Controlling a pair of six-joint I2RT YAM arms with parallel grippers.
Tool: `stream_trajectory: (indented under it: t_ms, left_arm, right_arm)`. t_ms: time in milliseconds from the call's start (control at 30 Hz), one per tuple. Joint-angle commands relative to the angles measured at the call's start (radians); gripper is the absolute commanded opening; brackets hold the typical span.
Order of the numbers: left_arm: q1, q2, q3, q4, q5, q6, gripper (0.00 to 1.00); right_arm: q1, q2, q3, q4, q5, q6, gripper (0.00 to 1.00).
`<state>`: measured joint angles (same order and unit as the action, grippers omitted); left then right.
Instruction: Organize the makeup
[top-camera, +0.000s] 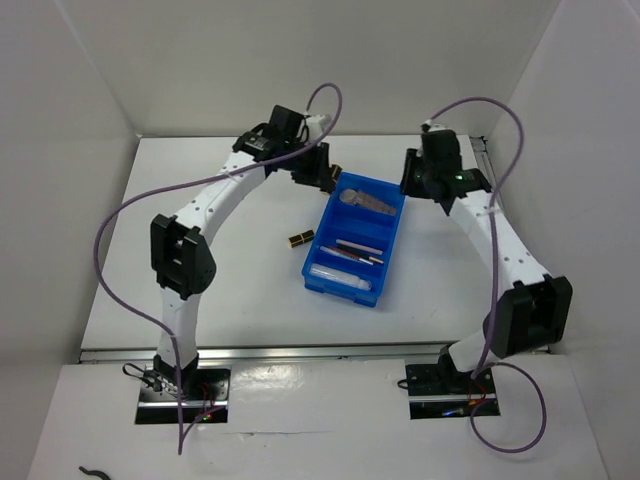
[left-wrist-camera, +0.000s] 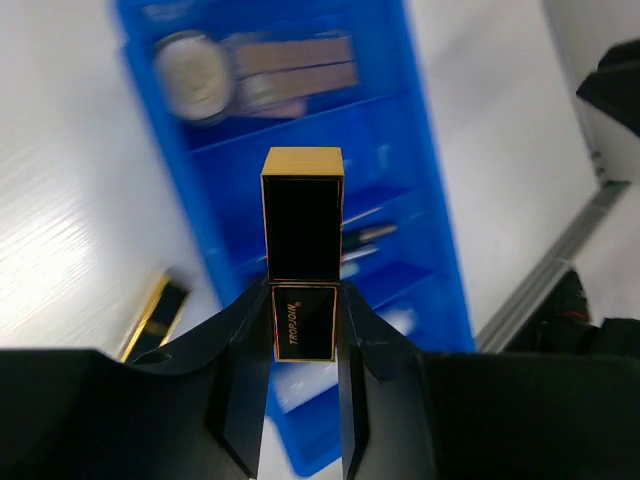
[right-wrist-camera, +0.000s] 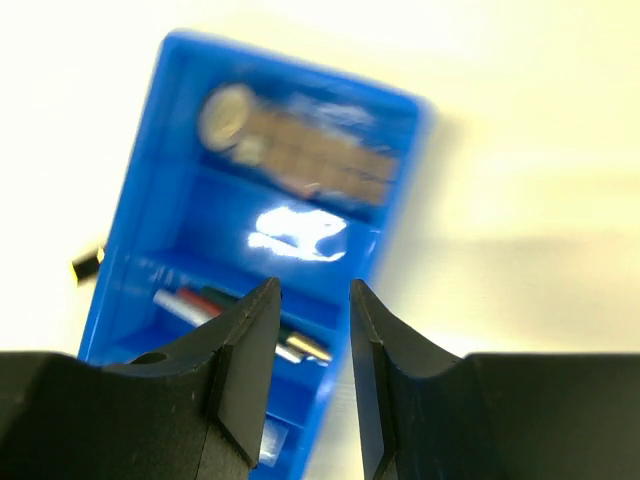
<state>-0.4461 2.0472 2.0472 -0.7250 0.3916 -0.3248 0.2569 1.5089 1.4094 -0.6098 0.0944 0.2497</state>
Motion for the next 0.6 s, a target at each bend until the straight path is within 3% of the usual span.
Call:
stream_trajectory:
  t_ms: [0, 267, 567]
  left_arm:
    - [-0.072, 0.091, 0.089, 0.05, 0.15, -0.026, 0.0]
    - [-0.152, 0.257, 0.203, 0.088, 0.15, 0.004, 0.0]
    - [-0.152, 0.337, 0.203, 0.128, 0.128, -0.028, 0.0]
  right_arm:
    - [-0.076, -0.111, -0.046, 0.058, 0.016, 0.06, 0.42]
    - [-0.218, -0.194, -0.107, 0.03, -0.064, 0.069, 0.42]
    - [-0.232, -0.225, -0.116, 0.012, -0.065, 0.048, 0.42]
